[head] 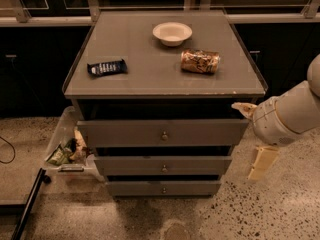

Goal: Open top drawer

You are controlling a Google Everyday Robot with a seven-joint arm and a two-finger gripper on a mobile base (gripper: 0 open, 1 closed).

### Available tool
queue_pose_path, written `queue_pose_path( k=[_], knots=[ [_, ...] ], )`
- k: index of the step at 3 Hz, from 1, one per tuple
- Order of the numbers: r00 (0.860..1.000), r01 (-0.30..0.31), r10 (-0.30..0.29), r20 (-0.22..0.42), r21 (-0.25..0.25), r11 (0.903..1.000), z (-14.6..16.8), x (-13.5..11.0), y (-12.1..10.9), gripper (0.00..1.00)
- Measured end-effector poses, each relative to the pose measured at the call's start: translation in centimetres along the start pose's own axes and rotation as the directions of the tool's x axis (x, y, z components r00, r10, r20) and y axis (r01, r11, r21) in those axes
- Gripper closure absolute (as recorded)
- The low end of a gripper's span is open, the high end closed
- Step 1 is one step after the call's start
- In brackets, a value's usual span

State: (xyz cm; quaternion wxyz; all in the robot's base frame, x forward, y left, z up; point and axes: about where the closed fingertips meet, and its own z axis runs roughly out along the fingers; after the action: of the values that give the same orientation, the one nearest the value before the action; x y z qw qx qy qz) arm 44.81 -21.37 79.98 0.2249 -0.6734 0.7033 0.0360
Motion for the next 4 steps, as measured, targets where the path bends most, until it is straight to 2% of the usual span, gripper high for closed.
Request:
queue_pose_path(
  k=[1,2,3,4],
  knots=[
    [0.999,-0.034,0.034,0.016,-0.017,0.9993,2.3,1.1,-0.1,0.0],
    [0.999,-0.029,0.029,0.013,-0.007,0.9996,6.0,2.9,-1.1,0.0],
    [1.0,0.017,-0.017,0.01,0.025,0.9996,9.5,4.5,-3.0,0.0],
    [1.0,0.017,-0.018,0.01,0.025,0.9995,9.6,4.5,-3.0,0.0]
  ],
)
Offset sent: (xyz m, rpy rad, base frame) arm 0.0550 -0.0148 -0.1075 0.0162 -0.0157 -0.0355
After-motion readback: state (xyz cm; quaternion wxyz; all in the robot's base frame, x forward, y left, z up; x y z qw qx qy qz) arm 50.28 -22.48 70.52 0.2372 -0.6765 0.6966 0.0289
